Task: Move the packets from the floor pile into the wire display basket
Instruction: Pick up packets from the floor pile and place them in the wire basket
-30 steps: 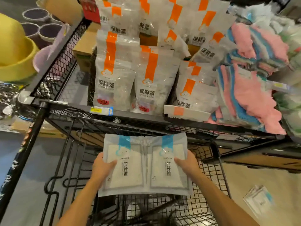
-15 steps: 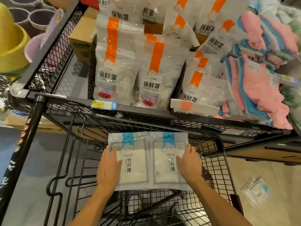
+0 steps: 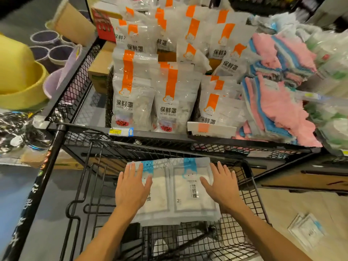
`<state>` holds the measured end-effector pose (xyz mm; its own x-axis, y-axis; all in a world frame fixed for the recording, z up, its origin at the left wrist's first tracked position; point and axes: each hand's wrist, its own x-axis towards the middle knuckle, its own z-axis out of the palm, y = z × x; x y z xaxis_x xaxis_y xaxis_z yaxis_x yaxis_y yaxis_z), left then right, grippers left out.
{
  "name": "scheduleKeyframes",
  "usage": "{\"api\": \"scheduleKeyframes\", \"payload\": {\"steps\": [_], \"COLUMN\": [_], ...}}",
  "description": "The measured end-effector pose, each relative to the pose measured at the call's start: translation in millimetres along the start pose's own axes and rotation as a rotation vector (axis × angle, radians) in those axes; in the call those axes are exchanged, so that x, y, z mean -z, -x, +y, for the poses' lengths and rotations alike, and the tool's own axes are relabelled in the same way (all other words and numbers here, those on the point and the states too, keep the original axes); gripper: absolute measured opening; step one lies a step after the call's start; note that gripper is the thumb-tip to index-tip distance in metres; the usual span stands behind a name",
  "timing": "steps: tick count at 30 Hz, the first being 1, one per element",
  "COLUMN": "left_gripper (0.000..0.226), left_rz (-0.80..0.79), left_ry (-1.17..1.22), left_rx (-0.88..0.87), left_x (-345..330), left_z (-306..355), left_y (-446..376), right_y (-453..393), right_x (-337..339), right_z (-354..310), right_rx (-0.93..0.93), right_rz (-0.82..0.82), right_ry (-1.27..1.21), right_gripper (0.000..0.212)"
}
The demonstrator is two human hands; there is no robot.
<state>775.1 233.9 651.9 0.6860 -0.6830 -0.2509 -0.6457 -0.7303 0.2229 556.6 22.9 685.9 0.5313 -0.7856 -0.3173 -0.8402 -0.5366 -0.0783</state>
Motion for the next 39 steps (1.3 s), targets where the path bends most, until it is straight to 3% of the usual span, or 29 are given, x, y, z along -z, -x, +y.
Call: {"api": "scheduleKeyframes", "payload": {"steps": [7, 15, 22, 25, 31, 39], "left_gripper": [0.072, 0.071, 0.074, 0.074, 0.078, 0.074], "left_rz": [-0.004, 0.074, 0.076, 0.059, 0.006, -0.083], "left_ry": [-0.028, -0.040, -0.071, -0.100, -0.108, -0.166], "left_rx": [-0.121, -0.405, -0.665, -0.777, -0.939, -1.117], "left_x": [73, 102, 68, 47, 10, -48], "left_z": [86, 258, 422, 487, 590, 718], "left_y": [17, 60, 131, 160, 211, 221], "right_y": [44, 129, 231, 272, 349, 386], "right_x": [77, 126, 125, 118, 99, 79], "right_z": [50, 197, 344, 404, 505, 603], "right_rx": [-0.018, -0.175, -0.401, -0.497, -0.710, -0.996], "right_rz": [0.085, 0.238, 0.318, 0.363, 0.432, 0.436], "right_ry": [-0.101, -0.287, -0.397, -0.373, -0.368, -0.397], "right_gripper": [0.080, 0.087, 0.088, 0.103, 0.073, 0.076]}}
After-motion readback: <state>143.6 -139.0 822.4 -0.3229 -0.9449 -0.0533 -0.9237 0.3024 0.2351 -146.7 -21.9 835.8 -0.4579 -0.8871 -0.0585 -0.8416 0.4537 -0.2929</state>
